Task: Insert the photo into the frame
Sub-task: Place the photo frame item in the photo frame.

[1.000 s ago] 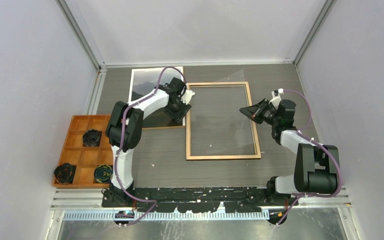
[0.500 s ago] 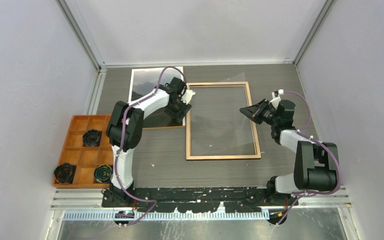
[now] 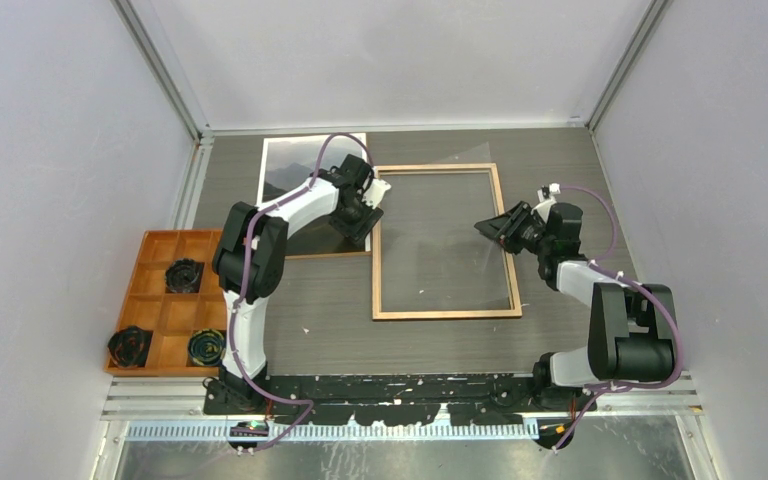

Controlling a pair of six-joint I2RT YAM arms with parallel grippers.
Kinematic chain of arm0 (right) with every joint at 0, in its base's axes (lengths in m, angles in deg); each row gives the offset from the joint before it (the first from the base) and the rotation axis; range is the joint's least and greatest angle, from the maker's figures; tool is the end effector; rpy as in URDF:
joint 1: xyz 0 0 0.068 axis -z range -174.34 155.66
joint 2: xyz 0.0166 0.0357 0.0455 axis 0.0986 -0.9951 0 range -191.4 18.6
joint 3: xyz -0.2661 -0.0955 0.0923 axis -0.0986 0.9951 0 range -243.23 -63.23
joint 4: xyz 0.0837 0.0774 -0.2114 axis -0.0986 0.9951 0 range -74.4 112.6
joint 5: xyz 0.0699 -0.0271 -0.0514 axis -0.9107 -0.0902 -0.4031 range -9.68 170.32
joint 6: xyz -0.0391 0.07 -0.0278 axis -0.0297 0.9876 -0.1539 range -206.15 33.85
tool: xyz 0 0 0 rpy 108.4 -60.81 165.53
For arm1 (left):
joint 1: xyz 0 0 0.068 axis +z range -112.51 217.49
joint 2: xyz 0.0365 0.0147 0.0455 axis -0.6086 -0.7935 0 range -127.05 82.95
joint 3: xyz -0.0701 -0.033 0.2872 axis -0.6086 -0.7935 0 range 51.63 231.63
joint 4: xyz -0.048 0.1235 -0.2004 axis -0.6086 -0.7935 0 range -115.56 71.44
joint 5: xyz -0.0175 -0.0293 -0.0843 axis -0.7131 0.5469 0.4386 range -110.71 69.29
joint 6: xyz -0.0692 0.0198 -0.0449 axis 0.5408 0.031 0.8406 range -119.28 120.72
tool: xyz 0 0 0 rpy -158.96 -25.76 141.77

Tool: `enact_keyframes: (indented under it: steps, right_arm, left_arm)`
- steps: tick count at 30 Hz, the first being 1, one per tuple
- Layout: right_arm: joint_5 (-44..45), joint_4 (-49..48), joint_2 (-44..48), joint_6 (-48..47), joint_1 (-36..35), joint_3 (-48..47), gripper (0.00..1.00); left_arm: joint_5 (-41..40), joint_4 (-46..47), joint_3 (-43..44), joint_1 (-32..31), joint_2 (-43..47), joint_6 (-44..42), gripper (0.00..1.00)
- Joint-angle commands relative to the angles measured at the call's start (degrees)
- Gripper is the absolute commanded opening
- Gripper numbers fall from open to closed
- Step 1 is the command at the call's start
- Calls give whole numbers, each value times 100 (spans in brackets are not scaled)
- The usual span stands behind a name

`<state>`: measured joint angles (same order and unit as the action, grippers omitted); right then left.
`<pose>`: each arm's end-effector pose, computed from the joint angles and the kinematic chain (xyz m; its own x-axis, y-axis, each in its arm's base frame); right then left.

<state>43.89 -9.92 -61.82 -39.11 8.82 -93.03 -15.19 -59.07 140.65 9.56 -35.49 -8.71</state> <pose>0.2826 0.0288 0.2083 -0.6491 0.6256 -0.4328 -0.0257 0.5506 0.8344 0.3781 -0.2087 0.1719 -0.7375 0.5754 -0.3534 0.6246 0.7803 -0.0330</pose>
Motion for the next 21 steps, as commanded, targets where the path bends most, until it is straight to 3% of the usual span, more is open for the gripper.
enact_keyframes:
  steps: [1, 10, 21]
  right_arm:
    - [92, 298, -17, -333, -181, -194, 39]
    - [729, 1529, 155, -1087, -316, -601, 70]
    - [1625, 2765, 97, -1791, -810, -1194, 91]
  left_arm:
    - [-14, 107, 7, -33, -27, -42, 51]
    - [-26, 131, -32, -31, 2, -67, 51]
    - [-66, 149, -95, -29, 46, -120, 51]
